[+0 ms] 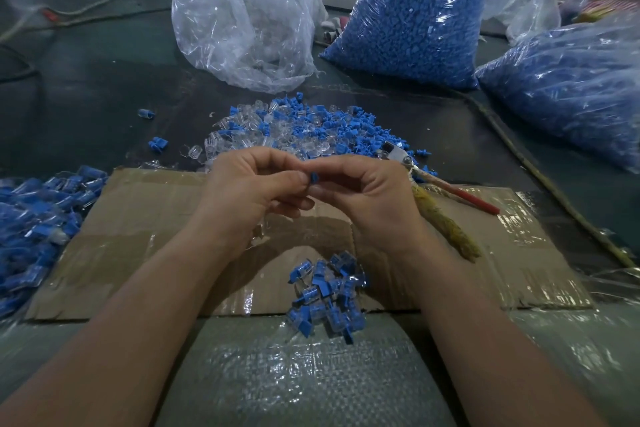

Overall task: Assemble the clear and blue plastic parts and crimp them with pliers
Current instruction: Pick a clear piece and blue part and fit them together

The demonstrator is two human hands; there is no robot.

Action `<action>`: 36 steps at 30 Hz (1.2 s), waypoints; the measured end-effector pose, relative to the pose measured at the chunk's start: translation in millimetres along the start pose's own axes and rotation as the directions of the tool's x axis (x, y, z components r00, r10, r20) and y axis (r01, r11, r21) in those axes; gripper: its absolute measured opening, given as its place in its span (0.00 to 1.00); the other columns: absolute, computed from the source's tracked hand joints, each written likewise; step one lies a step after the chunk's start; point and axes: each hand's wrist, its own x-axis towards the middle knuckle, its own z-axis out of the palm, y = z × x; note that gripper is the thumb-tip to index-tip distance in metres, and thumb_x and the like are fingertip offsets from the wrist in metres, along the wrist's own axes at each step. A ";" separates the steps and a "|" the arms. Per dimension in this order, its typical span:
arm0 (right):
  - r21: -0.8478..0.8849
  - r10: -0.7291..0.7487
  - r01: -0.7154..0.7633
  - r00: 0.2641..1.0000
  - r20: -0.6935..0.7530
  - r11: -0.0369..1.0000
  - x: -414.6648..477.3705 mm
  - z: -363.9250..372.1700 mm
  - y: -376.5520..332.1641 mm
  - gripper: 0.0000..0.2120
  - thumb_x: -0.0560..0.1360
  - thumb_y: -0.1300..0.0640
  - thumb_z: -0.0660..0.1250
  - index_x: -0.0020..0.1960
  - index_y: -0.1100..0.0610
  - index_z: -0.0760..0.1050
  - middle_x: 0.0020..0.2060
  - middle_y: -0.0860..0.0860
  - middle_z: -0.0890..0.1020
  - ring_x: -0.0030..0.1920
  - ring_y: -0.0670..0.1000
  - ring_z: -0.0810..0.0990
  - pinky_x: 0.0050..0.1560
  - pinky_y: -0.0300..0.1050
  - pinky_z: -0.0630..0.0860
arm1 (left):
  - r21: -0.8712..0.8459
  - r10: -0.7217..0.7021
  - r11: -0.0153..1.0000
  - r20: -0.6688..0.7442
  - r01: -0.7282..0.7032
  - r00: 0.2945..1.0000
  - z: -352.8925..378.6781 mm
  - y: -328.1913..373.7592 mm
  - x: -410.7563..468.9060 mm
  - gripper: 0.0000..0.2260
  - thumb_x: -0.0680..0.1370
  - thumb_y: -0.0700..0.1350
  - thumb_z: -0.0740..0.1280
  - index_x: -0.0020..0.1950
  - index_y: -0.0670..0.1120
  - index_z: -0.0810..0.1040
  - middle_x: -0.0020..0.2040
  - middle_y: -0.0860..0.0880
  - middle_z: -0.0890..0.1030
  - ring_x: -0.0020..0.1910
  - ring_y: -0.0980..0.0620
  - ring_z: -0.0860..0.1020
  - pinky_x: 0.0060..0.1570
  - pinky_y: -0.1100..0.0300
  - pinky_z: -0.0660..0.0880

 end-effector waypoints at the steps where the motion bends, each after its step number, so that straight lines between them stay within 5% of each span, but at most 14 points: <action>1: -0.018 -0.020 0.019 1.000 -0.009 1.000 0.0 -0.2 0.4 0.16 0.68 0.68 0.70 0.53 0.55 0.78 0.43 0.45 0.82 0.46 0.45 0.82 0.49 0.38 0.78 | -0.016 -0.004 1.000 0.006 0.005 1.000 0.4 0.4 -0.2 0.06 0.64 0.39 0.69 0.39 0.40 0.78 0.29 0.45 0.81 0.27 0.52 0.80 0.28 0.64 0.77; 18: -0.114 -0.097 0.090 0.994 -0.057 0.989 -0.5 -5.2 3.7 0.17 0.66 0.66 0.72 0.54 0.58 0.77 0.41 0.45 0.81 0.43 0.41 0.82 0.45 0.34 0.77 | -0.109 -0.065 0.991 0.086 0.074 0.994 -0.7 1.8 2.0 0.08 0.60 0.38 0.68 0.38 0.39 0.77 0.31 0.42 0.82 0.29 0.47 0.82 0.27 0.64 0.76; 36: -0.195 -0.103 0.100 0.995 -0.006 0.976 -1.6 -7.5 2.6 0.18 0.66 0.69 0.72 0.54 0.59 0.76 0.44 0.49 0.81 0.46 0.44 0.81 0.49 0.36 0.78 | 0.019 -0.058 0.998 0.083 0.056 0.995 -0.1 1.0 2.2 0.04 0.65 0.33 0.70 0.34 0.40 0.78 0.29 0.43 0.82 0.28 0.50 0.81 0.29 0.64 0.78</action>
